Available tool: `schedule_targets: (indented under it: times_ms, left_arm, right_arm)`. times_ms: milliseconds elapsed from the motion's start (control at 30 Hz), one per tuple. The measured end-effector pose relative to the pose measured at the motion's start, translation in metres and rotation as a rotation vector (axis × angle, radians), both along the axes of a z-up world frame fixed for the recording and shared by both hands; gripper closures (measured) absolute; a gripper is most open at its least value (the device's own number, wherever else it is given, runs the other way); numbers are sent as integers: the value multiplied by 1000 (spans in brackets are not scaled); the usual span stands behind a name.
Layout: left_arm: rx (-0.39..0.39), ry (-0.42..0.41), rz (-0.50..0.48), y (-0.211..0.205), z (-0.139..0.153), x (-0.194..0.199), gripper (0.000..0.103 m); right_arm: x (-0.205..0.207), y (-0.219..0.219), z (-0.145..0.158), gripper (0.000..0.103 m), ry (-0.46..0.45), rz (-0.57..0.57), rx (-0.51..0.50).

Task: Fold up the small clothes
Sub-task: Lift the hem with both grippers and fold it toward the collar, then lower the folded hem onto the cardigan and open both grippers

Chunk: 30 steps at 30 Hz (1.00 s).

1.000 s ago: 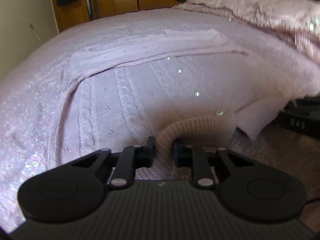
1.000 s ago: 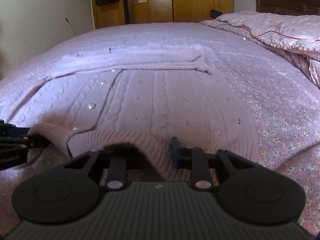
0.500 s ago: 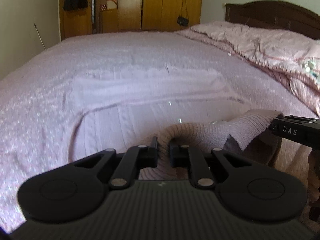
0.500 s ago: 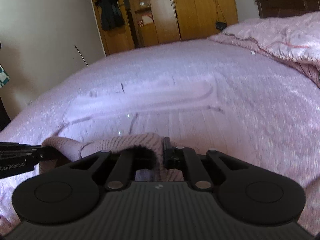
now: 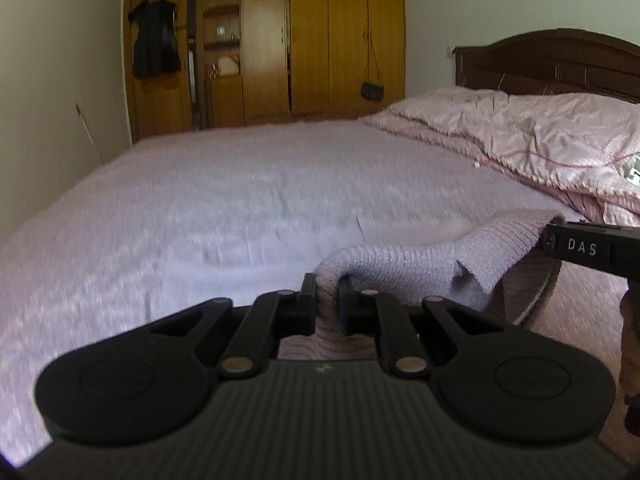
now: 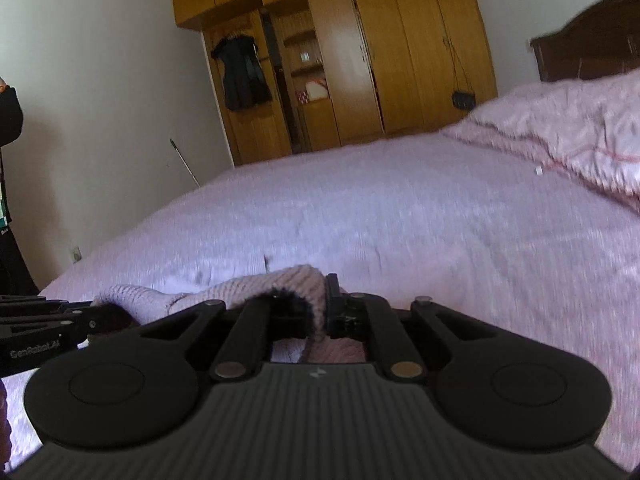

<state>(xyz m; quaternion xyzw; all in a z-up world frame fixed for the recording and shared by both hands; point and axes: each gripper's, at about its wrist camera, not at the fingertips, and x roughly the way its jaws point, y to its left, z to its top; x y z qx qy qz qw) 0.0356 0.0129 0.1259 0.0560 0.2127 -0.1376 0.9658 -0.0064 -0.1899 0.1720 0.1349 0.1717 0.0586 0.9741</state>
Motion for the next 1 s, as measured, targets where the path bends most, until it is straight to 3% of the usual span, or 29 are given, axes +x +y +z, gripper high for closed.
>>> schedule_targets:
  times_ms: [167,367,533,867,1000]
  left_arm:
    - [-8,-73,3,-2,14,36,91]
    - [6,-31,57,-8,6,107,91]
    - [31,3,76,-15,-18,154,91]
    - [117,145,104,-22,-102,221,89]
    - [121,152,107,-21,-114,226,89]
  right_arm:
    - [40,3,23,96,-42,6,-56]
    - [104,10,17,96,-8,-8,-98]
    - [155,22,-15,96,43,-31,-157]
    - [236,22,-106,96,267,-41,-153]
    - [241,26,-121,95,233,-35,-182]
